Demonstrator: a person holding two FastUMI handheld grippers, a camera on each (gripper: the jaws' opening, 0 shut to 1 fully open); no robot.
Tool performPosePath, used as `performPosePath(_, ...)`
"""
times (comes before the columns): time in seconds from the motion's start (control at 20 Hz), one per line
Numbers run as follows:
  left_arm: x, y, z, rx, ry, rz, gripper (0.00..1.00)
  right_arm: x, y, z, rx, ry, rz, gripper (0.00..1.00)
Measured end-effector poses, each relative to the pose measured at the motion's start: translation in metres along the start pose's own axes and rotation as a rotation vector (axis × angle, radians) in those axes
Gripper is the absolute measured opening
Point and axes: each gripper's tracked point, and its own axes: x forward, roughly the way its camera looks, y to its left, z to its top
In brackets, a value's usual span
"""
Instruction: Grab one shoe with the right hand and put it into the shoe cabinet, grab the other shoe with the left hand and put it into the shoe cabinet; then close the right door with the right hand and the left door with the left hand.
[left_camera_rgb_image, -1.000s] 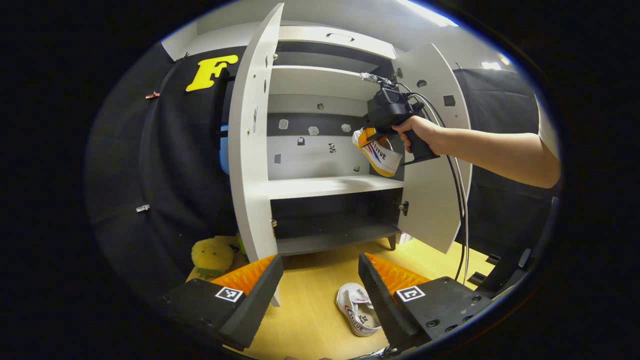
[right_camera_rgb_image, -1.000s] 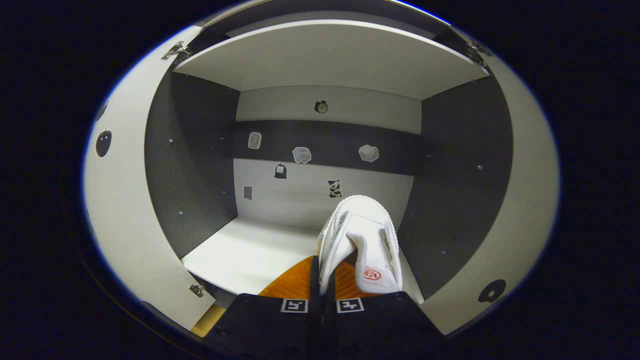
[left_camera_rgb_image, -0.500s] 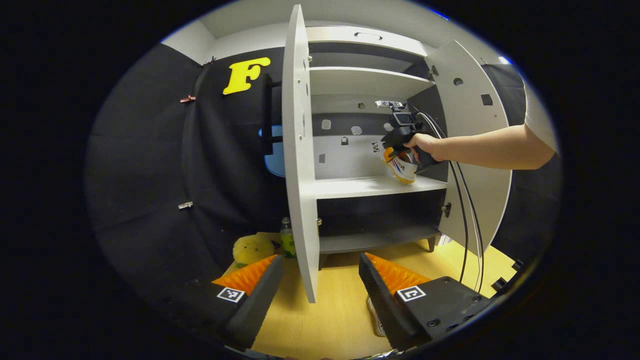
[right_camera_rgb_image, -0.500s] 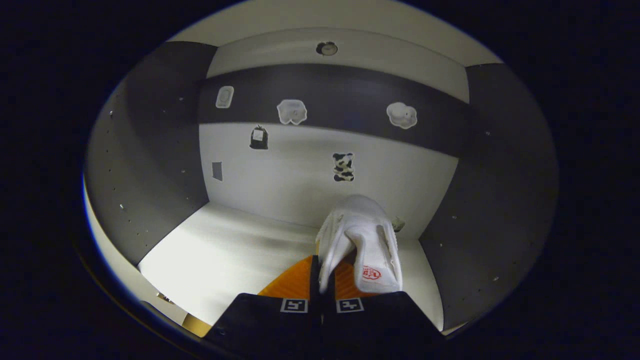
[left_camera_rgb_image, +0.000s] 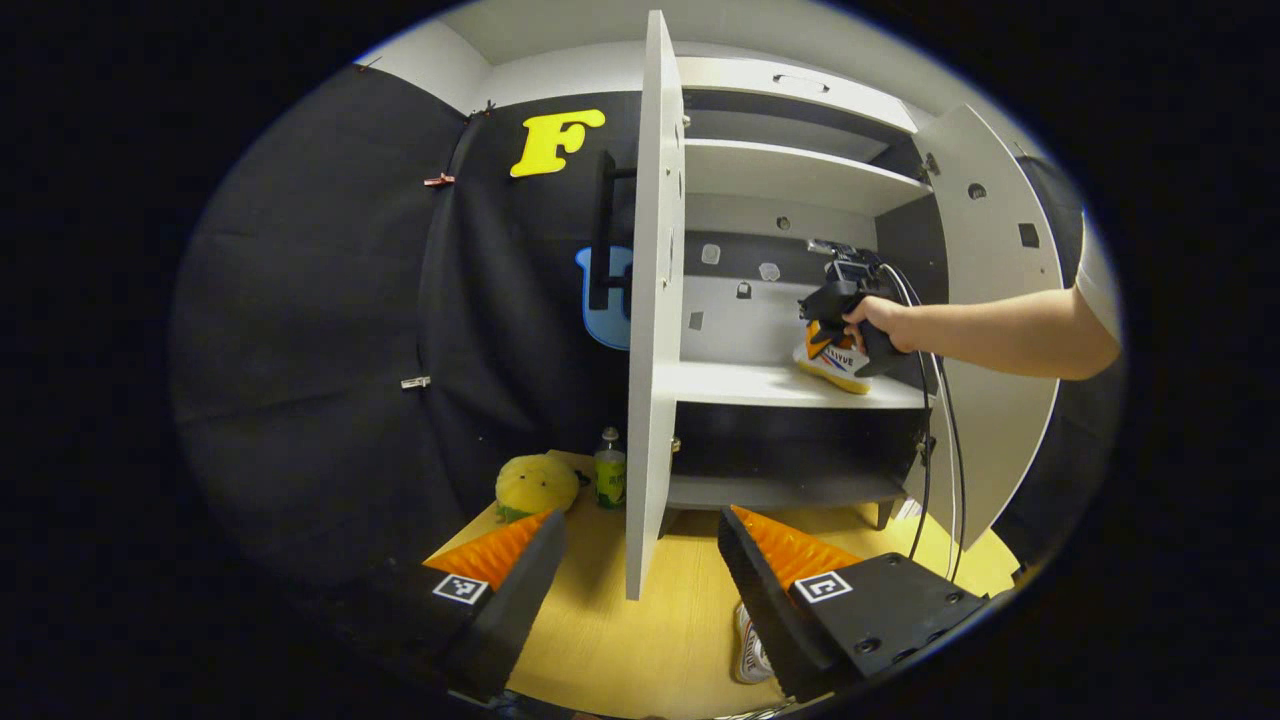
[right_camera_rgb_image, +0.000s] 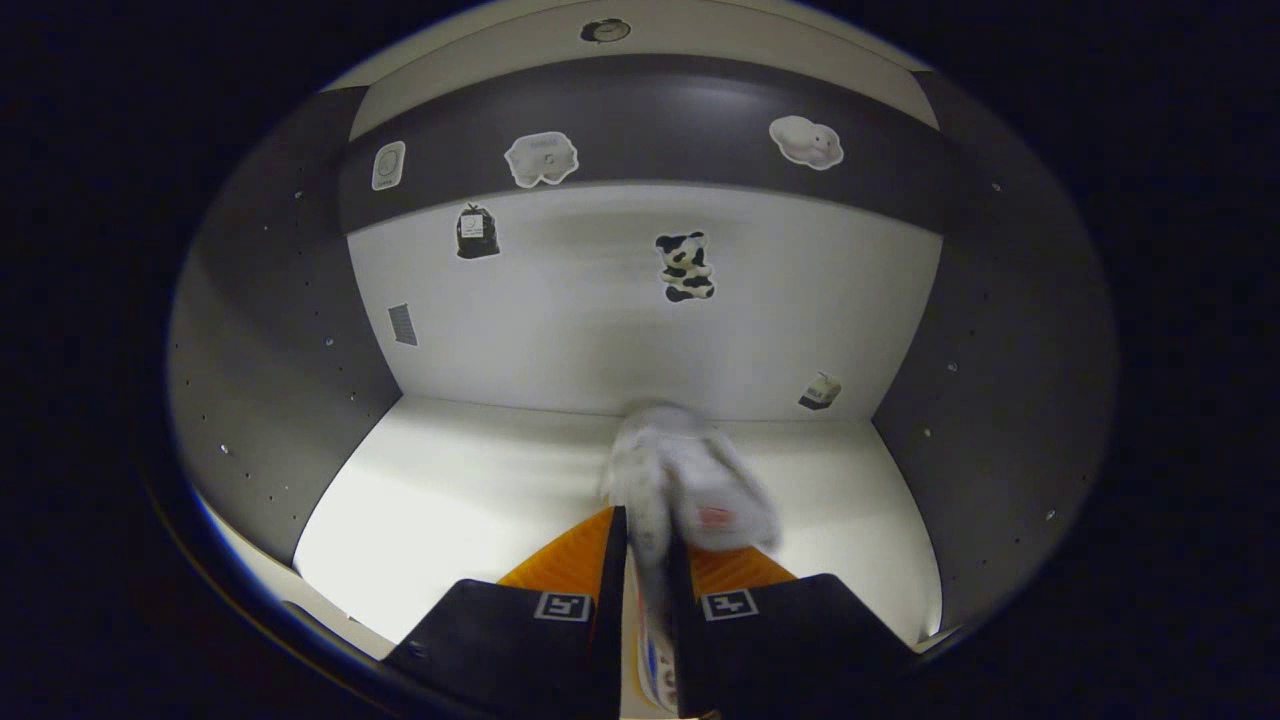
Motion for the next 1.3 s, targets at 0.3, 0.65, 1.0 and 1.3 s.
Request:
performPosePath(0.3, -0.003, -0.019, -0.011, 0.054, 0.015, -0.069, 0.95, -0.066, 0.005, 0.009, 0.07, -0.101, 0.095, 0.68)
performPosePath(0.65, 0.002, -0.047, -0.033, 0.059, 0.072, -0.164, 0.96, -0.167, -0.021, -0.007, 0.048, -0.33, 0.106, 0.99)
performPosePath(1.0, 0.012, -0.074, -0.068, 0.099, 0.142, -0.259, 0.96, -0.249, -0.029, -0.084, 0.01, -0.418, 0.086, 0.98)
performPosePath(1.3, 0.026, -0.097, -0.12, 0.152, 0.234, -0.334, 0.96, -0.283, -0.039, -0.185, -0.021, -0.362, 0.058, 0.99)
